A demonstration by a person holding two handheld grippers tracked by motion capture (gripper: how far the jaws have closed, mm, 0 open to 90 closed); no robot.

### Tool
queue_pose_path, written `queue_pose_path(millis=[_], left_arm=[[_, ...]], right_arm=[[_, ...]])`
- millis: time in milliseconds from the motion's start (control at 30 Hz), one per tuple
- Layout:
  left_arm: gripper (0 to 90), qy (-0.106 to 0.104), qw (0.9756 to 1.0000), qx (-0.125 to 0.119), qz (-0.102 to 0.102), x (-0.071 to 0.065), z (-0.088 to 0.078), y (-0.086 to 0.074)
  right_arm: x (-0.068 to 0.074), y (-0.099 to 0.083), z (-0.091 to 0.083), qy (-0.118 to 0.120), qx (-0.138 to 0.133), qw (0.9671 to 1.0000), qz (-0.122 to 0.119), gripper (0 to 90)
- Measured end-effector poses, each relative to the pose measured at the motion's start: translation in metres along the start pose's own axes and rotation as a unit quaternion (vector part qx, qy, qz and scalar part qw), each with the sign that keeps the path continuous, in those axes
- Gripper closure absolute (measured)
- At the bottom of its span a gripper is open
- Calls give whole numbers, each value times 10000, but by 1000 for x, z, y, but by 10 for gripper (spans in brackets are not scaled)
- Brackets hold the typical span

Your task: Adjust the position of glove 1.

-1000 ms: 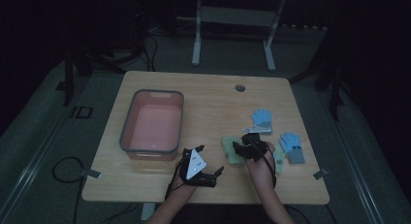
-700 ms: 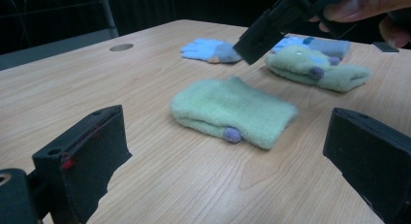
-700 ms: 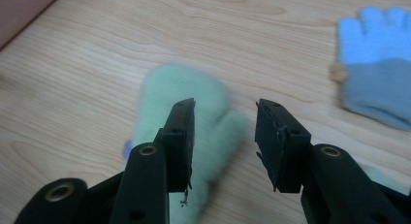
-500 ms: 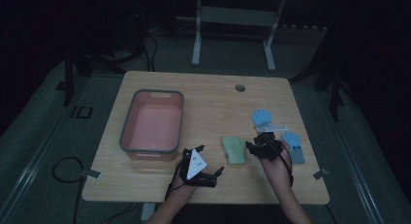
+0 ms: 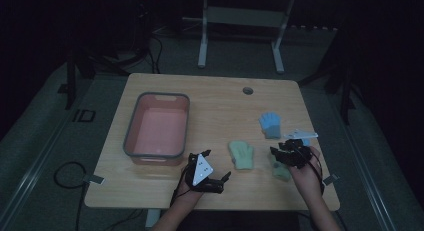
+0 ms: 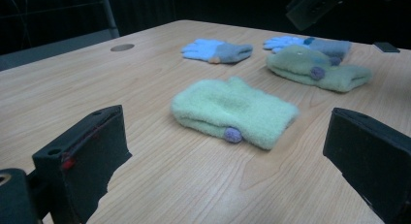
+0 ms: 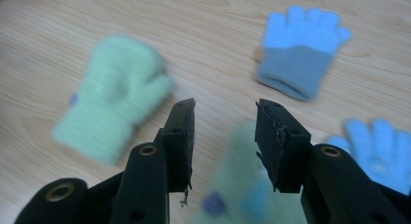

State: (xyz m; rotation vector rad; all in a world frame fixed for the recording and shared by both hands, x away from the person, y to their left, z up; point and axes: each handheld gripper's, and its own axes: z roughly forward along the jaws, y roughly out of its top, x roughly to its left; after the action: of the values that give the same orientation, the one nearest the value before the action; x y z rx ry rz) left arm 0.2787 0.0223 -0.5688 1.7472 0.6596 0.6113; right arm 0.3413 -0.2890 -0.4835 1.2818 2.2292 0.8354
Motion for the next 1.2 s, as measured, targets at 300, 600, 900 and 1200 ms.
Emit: queue_pose_path(millis=[300,600,900,1200], left_arm=[[23,19,10000,8,18,0,0,0],[24,11,10000,17,44,-1,1,0],[24,25,10000,13,41,-1,0,0],[24,19,10000,12,19,0,0,0]], right_arm=[[-23,-29,2,55,329,9994,28,578],[-25,-54,25,-17,527,9986,-89,628],[-20,-51,26,-135,515,9984,-161,828],[-15,-16,7,-37,214,9995,-231,838]])
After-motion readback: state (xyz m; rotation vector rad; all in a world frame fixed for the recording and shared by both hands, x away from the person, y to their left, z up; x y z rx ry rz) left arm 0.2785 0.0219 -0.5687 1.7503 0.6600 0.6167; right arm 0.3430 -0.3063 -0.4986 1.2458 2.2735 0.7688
